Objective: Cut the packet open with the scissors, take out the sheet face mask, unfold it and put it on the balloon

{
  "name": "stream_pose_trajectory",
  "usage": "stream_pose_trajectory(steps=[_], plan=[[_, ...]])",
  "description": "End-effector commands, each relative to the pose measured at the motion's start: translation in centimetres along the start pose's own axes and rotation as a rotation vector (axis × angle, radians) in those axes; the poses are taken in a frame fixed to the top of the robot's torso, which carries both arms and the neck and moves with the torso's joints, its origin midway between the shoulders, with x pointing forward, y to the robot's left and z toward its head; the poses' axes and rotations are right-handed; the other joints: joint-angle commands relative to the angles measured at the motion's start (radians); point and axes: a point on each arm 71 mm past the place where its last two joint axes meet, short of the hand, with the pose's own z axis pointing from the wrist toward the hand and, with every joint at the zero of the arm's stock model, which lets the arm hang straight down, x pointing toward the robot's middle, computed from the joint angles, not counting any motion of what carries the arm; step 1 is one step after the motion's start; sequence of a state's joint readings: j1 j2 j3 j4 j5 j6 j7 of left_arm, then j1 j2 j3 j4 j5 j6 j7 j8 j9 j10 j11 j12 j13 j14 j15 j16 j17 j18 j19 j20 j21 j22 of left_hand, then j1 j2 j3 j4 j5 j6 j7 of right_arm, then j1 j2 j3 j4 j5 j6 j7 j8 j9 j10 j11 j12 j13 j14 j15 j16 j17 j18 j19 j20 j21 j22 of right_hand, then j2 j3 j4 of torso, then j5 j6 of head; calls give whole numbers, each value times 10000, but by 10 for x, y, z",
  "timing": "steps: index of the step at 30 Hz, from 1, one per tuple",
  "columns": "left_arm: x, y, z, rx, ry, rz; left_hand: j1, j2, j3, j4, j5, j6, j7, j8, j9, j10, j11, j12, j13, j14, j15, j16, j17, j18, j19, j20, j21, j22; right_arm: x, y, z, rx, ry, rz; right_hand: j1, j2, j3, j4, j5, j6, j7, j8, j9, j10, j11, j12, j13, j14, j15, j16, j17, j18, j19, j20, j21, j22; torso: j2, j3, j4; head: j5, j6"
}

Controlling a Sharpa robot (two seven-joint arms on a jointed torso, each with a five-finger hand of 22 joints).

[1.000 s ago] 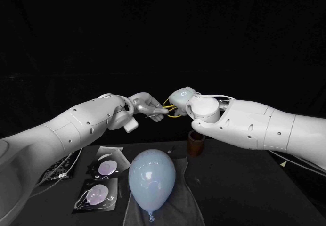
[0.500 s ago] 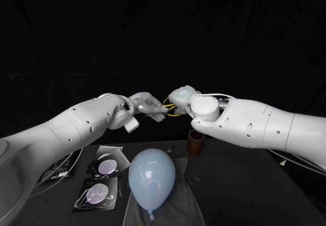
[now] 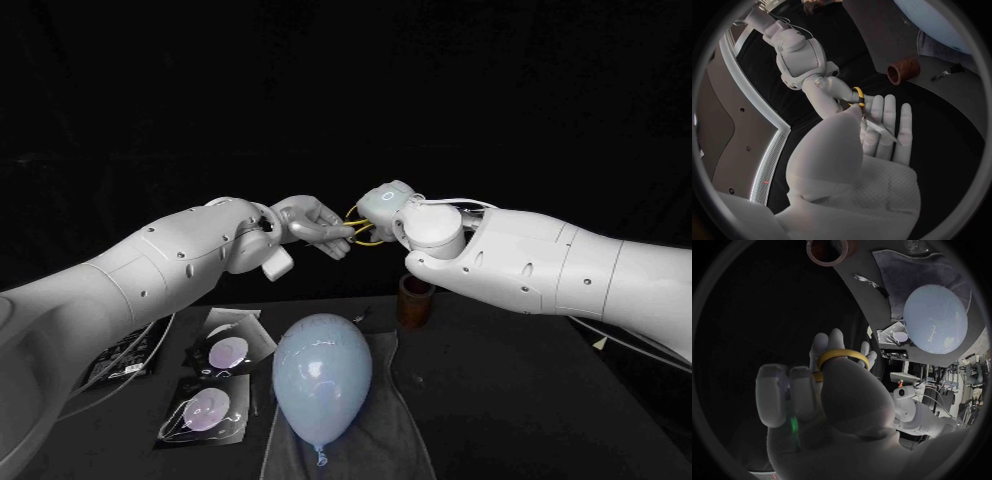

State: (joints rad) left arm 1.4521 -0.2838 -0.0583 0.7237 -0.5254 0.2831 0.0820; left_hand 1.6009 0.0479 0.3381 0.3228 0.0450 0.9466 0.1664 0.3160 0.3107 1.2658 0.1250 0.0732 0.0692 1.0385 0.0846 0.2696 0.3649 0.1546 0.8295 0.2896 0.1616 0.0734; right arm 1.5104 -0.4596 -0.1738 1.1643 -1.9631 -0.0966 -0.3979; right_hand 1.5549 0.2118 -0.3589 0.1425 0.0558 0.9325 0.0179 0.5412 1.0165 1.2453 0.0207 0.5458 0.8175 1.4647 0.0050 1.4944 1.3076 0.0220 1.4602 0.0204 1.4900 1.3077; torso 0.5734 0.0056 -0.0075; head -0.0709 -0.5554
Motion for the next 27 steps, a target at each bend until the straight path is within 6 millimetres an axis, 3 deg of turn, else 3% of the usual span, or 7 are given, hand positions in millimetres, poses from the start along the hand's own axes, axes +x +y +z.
stream_pose_trajectory(steps=[1, 4, 8, 9, 14, 19, 27], plan=[[3, -1, 0, -64, 538, -323, -270, -109, 660, -365, 32, 11, 31, 83, 99, 225, -147, -46, -6, 85, 18, -87, 71, 78, 66, -9, 24, 8, -3, 0, 0, -75, -533, -147, 660, 453, -226, 135, -60, -97, 134, -227, -150, 306, -556, -587, -386, 671, -1045, -153, 800, 4, 732, -117, -200, 2223, -7, 0, -7, 6, -11], [4, 0, 0, -156, 605, -361, -383, -103, 881, -378, 33, 11, 36, 109, 153, 250, -144, -46, -2, 100, 16, -100, 119, 85, 75, -12, 31, 11, -6, -1, -1, -208, -1001, 40, 933, 386, -725, 526, -61, -428, 379, -882, -559, -320, -297, -1840, -1298, 399, -779, -774, -195, 229, 277, 75, -1361, 1762, -8, 1, -5, -4, -13], [4, 1, -1, -366, 582, -498, -644, -145, 1284, -486, 23, 39, 32, 176, 275, 335, -157, -33, 10, 161, -6, -105, 226, 125, 108, -17, 54, 21, -9, -1, -3, -441, -1623, 277, 1079, 19, -994, 1106, -37, -1016, 728, -1888, -1095, -760, 64, -3142, -2467, -603, -424, -2714, -2889, 849, -1136, 313, -4781, 334, -7, 0, -5, -74, -13], [4, 2, -1, -453, 555, -586, -710, -176, 1389, -541, 35, 57, 12, 201, 313, 375, -176, -21, 16, 195, -21, -97, 258, 154, 168, -24, 90, 36, -10, -1, -3, -512, -1775, 337, 1232, -150, -979, 1347, -58, -1371, 668, -2490, -1479, -916, 62, -3619, -2976, -1098, -379, -3527, -3804, 1048, -1707, 397, -6071, -266, -9, 0, -7, -68, -12], [2, 6, -2, -856, 434, -830, -1272, -363, 2049, -905, 36, 68, -22, 288, 518, 476, -209, -33, 14, 277, -54, -129, 422, 214, 301, -30, 176, 60, -11, -1, -8, -851, -2281, 638, 924, -699, -771, 1469, -68, -1193, 373, -3390, -2273, -982, 11, -4414, -4149, -1365, -439, -4254, -4570, 1258, -2042, 425, -7726, -1176, -1, 6, 0, -58, -24], [1, 9, -3, -1182, 334, -890, -1793, -462, 2575, -1256, 34, 60, -23, 340, 686, 535, -217, -40, 13, 321, -63, -178, 548, 226, 315, -35, 196, 58, -11, -2, -13, -1115, -2449, 881, 606, -1198, 81, 1474, -58, -787, 323, -3857, -2799, -942, 180, -4735, -5024, -2750, -205, -6297, -6347, 1561, -3130, 628, -11005, -2993, -4, -4, -1, -55, -36], [1, 11, -3, -1473, 243, -848, -2314, -525, 3064, -1648, 32, 59, -20, 391, 867, 593, -223, -35, 18, 367, -72, -232, 678, 230, 308, -45, 215, 57, -9, -4, -20, -1462, -2338, 1286, -83, -2165, 1961, 1477, -67, -562, 263, -4419, -3408, -1124, 14, -4768, -6175, -3538, -194, -8507, -7285, 1606, -3165, 1071, -13214, -5118, -4, -4, 2, -19, -47]])
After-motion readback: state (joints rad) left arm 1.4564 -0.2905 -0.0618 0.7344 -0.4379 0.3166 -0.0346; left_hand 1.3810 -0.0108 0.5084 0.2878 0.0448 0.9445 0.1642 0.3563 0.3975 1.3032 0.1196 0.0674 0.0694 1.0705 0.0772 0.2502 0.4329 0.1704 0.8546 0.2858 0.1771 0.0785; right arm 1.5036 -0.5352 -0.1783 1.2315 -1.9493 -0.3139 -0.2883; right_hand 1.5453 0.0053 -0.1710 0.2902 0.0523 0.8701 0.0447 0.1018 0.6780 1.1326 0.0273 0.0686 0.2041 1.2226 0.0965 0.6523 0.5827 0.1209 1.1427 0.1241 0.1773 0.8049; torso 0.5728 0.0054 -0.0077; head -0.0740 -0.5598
